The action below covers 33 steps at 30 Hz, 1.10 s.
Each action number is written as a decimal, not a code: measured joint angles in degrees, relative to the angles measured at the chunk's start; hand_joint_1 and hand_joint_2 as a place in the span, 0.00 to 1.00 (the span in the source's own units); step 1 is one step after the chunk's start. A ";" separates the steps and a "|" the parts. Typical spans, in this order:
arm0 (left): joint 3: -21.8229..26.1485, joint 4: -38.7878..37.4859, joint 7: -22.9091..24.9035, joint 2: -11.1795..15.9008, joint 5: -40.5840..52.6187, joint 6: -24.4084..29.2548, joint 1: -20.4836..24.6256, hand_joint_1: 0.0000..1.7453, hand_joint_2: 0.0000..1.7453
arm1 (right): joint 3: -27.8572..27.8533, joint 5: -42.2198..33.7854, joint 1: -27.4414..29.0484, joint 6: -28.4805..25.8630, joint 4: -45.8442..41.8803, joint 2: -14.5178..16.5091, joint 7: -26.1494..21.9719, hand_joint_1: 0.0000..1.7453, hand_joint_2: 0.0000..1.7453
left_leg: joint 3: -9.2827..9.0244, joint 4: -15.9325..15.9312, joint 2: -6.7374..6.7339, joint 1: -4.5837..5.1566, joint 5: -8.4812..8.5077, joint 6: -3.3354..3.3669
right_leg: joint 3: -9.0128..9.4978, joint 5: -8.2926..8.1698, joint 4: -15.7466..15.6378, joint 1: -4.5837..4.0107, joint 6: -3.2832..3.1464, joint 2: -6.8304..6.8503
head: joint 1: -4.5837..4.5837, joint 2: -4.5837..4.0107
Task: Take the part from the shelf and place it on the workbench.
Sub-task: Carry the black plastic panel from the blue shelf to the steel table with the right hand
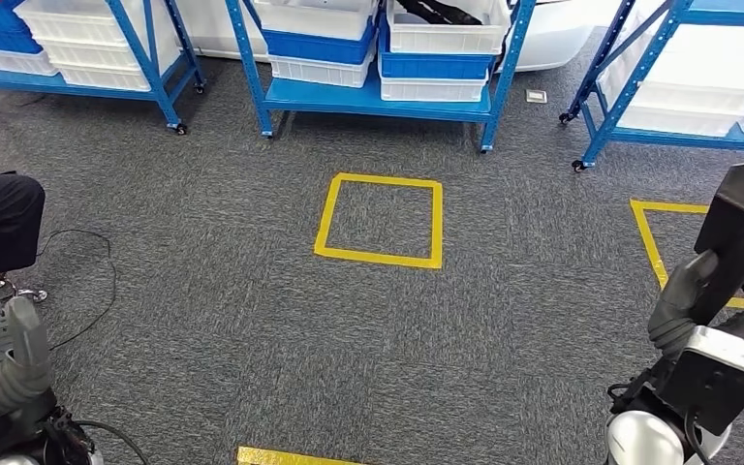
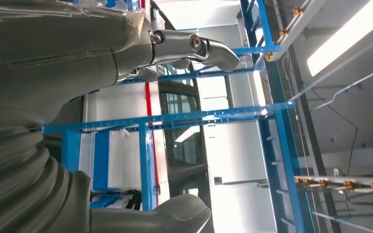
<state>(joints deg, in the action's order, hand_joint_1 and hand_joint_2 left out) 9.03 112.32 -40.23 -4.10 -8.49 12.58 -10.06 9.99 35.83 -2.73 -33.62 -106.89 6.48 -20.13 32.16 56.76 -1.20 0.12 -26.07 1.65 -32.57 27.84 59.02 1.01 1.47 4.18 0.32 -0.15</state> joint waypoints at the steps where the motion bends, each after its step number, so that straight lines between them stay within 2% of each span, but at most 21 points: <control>1: 0.02 0.08 -0.01 0.01 -0.03 -0.08 -0.05 0.00 1.00 | 0.01 0.09 -0.19 0.00 0.05 -0.02 0.08 1.00 1.00 | 0.05 -0.27 0.39 -0.12 0.37 0.42 | -0.95 1.19 2.00 -0.01 -0.08 -1.05 | -0.10 0.00; 3: 0.07 0.14 -0.04 0.00 -0.12 -0.33 -0.07 0.00 1.00 | 0.00 0.22 -0.37 0.00 0.19 -0.12 0.19 1.00 1.00 | 0.46 -0.37 1.27 -0.20 0.77 0.94 | -4.15 4.59 9.01 0.10 -0.64 -3.21 | -0.31 0.00; 4: 0.08 0.13 -0.02 0.00 -0.15 -0.47 -0.10 0.00 1.00 | -0.01 0.24 -0.37 -0.02 0.29 -0.19 0.24 1.00 1.00 | 0.67 -0.36 1.85 -0.15 0.88 1.02 | -5.82 5.97 12.72 0.07 -0.72 -3.66 | -0.38 0.00; 5: 0.09 0.13 -0.02 -0.01 -0.17 -0.58 -0.13 0.00 1.00 | -0.02 0.27 -0.36 -0.07 0.38 -0.27 0.29 1.00 1.00 | 0.83 -0.34 2.49 -0.09 0.99 1.05 | -6.78 6.58 14.92 0.04 -0.59 -3.85 | -0.38 0.00; 6: 0.10 0.12 -0.02 -0.01 -0.18 -0.66 -0.12 0.00 1.00 | -0.03 0.31 -0.37 -0.19 0.45 -0.33 0.34 1.00 1.00 | 0.92 -0.30 3.18 -0.06 1.09 1.03 | -6.57 6.19 14.82 0.01 -0.27 -3.97 | -0.39 0.00; 7: 0.10 0.12 -0.02 -0.01 -0.18 -0.71 -0.08 0.00 1.00 | -0.03 0.37 -0.39 -0.37 0.49 -0.38 0.38 1.00 1.00 | 0.94 -0.23 3.87 -0.04 1.16 0.96 | -5.16 4.89 12.29 -0.01 0.16 -4.15 | -0.39 0.00; 9: 0.14 0.11 -0.02 0.01 -0.17 -0.73 0.10 0.00 1.00 | -0.03 0.49 -0.50 -0.81 0.50 -0.55 0.52 1.00 1.00 | 1.11 0.16 5.10 0.07 1.14 0.70 | -0.87 1.71 3.78 0.14 0.69 -5.71 | -0.40 0.00; 11: 0.23 0.10 -0.01 0.08 -0.16 -0.62 0.23 0.00 1.00 | 0.01 0.56 -0.61 -1.13 0.50 -0.73 0.75 1.00 1.00 | 1.63 0.59 6.00 0.18 1.18 0.20 | 1.17 0.36 -0.73 0.20 0.44 -6.90 | -0.31 0.00; 13: 0.44 0.09 0.00 0.20 -0.16 -0.51 0.25 0.00 1.00 | 0.04 0.59 -0.74 -1.37 0.51 -0.83 0.89 1.00 1.00 | 2.09 0.59 6.72 0.09 1.46 -0.44 | 1.20 0.19 -0.96 0.13 -0.10 -6.35 | -0.26 0.00; 15: 0.80 0.09 0.01 0.37 -0.16 -0.46 0.27 0.00 1.00 | 0.09 0.62 -0.98 -1.61 0.50 -0.88 0.92 1.00 1.00 | 2.61 1.41 5.75 0.02 0.88 -1.10 | 1.30 -0.09 -1.13 0.45 -0.67 -5.47 | -0.12 0.00; 17: 1.03 0.09 -0.01 0.54 -0.24 -0.25 0.41 0.00 1.00 | 0.13 0.64 -1.12 -1.72 0.49 -0.91 0.92 1.00 1.00 | 4.72 6.03 3.23 -0.12 -1.92 -1.82 | 1.40 -0.19 -1.28 0.69 -1.14 -4.47 | 0.25 0.00; 19: 1.08 0.02 0.00 0.60 -0.48 0.23 0.42 0.00 1.00 | 0.14 0.76 -1.12 -1.77 0.49 -0.96 0.96 1.00 1.00 | 8.55 13.97 1.80 -0.49 -5.45 -2.49 | 1.37 -0.14 -1.26 0.61 -1.30 -3.31 | 0.47 0.00; 20: 1.14 -0.05 0.01 0.60 -0.61 0.50 0.33 0.00 1.00 | 0.16 0.91 -1.11 -1.79 0.49 -0.98 1.03 1.00 1.00 | 9.90 16.62 1.59 -0.68 -6.13 -2.71 | 1.36 -0.11 -1.25 0.60 -1.31 -2.70 | 0.48 0.00; 21: 1.21 -0.11 0.01 0.61 -0.67 0.77 0.23 0.00 1.00 | 0.20 1.10 -1.11 -1.81 0.49 -0.99 1.13 1.00 1.00 | 10.20 17.15 1.43 -0.83 -5.71 -2.87 | 1.38 -0.08 -1.25 0.61 -1.32 -2.06 | 0.49 0.00; 22: 1.31 -0.15 0.01 0.61 -0.69 1.02 0.17 0.00 1.00 | 0.25 1.34 -1.11 -1.81 0.49 -0.99 1.23 1.00 1.00 | 9.26 15.20 1.19 -0.94 -4.27 -2.91 | 1.44 -0.04 -1.25 0.64 -1.33 -1.51 | 0.50 0.00; 24: 1.46 -0.17 0.01 0.68 -0.71 1.49 0.14 0.00 1.00 | 0.48 1.95 -1.11 -1.81 0.42 -0.99 1.35 1.00 1.00 | 4.91 6.84 -0.54 -0.89 -0.60 -2.71 | 1.65 0.11 -1.24 0.56 -1.25 -0.54 | 0.50 0.00; 26: 1.60 -0.16 0.01 0.81 -0.71 1.96 0.14 0.00 1.00 | 0.79 2.50 -1.18 -1.81 0.25 -0.99 1.40 1.00 1.00 | 2.14 1.29 -1.79 -0.49 1.06 -2.16 | 1.73 0.31 -1.25 0.19 -0.93 0.25 | 0.46 0.00; 27: 1.71 -0.16 0.00 0.89 -0.70 2.27 0.10 0.00 1.00 | 0.97 2.68 -1.22 -1.81 0.18 -0.98 1.43 1.00 1.00 | 2.00 0.65 -1.72 -0.23 1.01 -1.88 | 1.75 0.34 -1.31 0.03 -0.75 0.66 | 0.44 0.00; 29: 2.16 0.11 -0.03 1.01 -0.69 3.06 -0.09 0.00 1.00 | 1.32 2.82 -1.37 -1.80 0.15 -0.92 1.57 1.00 1.00 | 2.18 0.41 -0.54 -0.17 1.34 -1.12 | 1.72 0.45 -1.41 -0.07 -0.16 1.27 | 0.45 0.00; 31: 2.60 0.70 -0.06 1.06 -0.69 3.69 -0.18 0.00 1.00 | 1.52 2.85 -1.64 -1.76 0.15 -0.86 1.77 1.00 1.00 | 2.01 -0.14 0.44 -0.37 1.86 -0.21 | 0.98 1.77 0.51 -0.02 0.12 -0.26 | 0.34 0.00; 33: 2.73 1.11 -0.07 1.06 -0.65 4.05 -0.18 0.00 1.00 | 1.57 2.86 -1.82 -1.64 0.18 -0.87 1.88 1.00 1.00 | 1.99 -0.37 1.51 -0.44 2.17 0.35 | -1.95 5.02 7.14 0.07 -0.30 -2.86 | 0.12 0.00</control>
<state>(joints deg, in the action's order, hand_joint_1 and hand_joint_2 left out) 11.76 113.43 -40.29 -3.04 -9.14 16.63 -10.24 11.56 38.69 -4.55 -35.26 -106.71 5.60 -18.25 34.14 56.39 0.31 -0.32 -23.90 2.00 -34.52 32.87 66.16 1.08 1.17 1.33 0.44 -0.15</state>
